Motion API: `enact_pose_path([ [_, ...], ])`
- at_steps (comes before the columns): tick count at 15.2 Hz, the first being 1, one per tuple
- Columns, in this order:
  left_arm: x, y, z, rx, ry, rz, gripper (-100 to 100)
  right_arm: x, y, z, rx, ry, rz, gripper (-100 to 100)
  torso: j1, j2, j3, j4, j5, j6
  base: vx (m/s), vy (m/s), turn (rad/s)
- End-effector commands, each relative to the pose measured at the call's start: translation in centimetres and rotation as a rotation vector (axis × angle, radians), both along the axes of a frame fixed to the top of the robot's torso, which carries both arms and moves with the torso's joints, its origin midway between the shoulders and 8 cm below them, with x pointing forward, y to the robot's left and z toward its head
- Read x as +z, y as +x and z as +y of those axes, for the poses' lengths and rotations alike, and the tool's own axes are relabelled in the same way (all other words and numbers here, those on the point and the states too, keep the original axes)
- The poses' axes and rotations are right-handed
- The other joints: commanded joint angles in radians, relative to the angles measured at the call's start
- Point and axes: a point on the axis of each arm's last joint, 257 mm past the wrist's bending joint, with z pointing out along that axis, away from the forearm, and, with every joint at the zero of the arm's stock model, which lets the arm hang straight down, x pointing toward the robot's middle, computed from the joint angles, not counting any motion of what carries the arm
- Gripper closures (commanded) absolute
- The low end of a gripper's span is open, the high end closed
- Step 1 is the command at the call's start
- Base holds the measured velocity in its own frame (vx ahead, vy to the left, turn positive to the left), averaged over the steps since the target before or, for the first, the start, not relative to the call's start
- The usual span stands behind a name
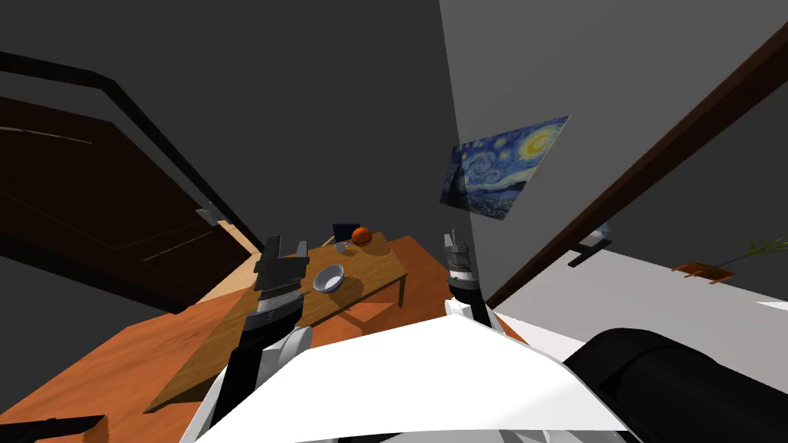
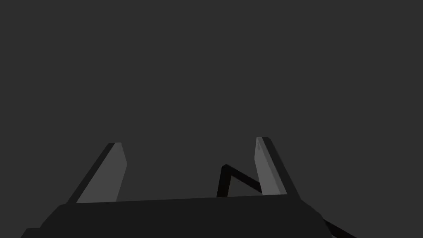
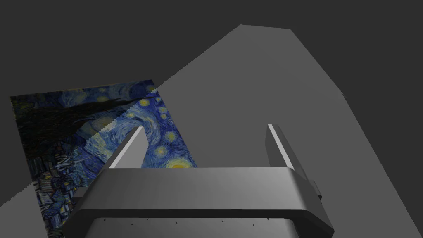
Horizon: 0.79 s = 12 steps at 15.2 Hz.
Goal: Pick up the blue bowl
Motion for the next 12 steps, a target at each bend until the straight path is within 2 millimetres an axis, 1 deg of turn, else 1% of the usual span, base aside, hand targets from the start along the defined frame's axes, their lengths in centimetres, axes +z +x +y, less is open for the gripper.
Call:
enact_pose_path([
  [1,-0.8,0.6,0.0,-0.012,0.029,0.039,-100,0.0,0.0,0.0,0.000,0.000,0.000,0,0.000,0.000,0.000,0.000,0.000,0.000,0.003,0.005,-0.078],
  [2,-0.8,0.6,0.0,-0.012,0.029,0.039,-100,0.0,0.0,0.0,0.000,0.000,0.000,0,0.000,0.000,0.000,0.000,0.000,0.000,0.004,0.012,-0.098],
  [4,-1.9,1.4,0.5,-0.015,0.046,0.092,-100,0.0,0.0,0.0,0.000,0.000,0.000,0,0.001,0.000,0.000,0.000,0.000,0.000,0.005,0.021,-0.113],
  [6,-3.4,2.2,1.4,-0.008,0.052,0.156,-100,0.0,0.0,0.0,0.000,0.000,0.000,0,0.003,0.000,0.000,0.000,0.000,0.000,0.006,0.039,-0.191],
  [7,-3.6,2.3,1.4,-0.007,0.051,0.162,-100,0.0,0.0,0.0,0.000,0.000,0.000,0,0.003,0.000,0.000,0.000,0.001,0.001,0.006,0.042,-0.142],
  [8,-4.5,2.8,2.1,0.000,0.049,0.198,-100,0.0,0.0,0.0,0.000,0.000,0.000,0,0.003,0.000,0.000,0.000,0.001,0.000,0.003,0.033,-0.140],
  [9,-4.6,2.8,2.1,0.000,0.049,0.202,-100,0.0,0.0,0.0,0.000,0.000,0.000,0,0.003,0.000,0.000,0.000,0.001,0.000,-0.001,0.028,-0.106],
  [10,-5.6,3.2,2.8,0.009,0.045,0.241,-100,0.0,0.0,0.0,0.000,0.000,0.000,0,0.003,0.000,0.000,0.000,0.001,0.000,-0.004,0.025,-0.133],
  [11,-5.7,3.3,2.9,0.010,0.044,0.245,-100,0.0,0.0,0.0,0.000,0.000,0.000,0,0.003,0.000,0.000,0.000,0.001,0.000,-0.004,0.025,-0.117],
  [12,-6.7,3.7,3.7,0.020,0.037,0.286,-100,0.0,0.0,0.0,0.000,0.000,0.000,0,0.002,0.000,0.000,0.000,0.001,0.000,-0.001,0.024,-0.159],
])
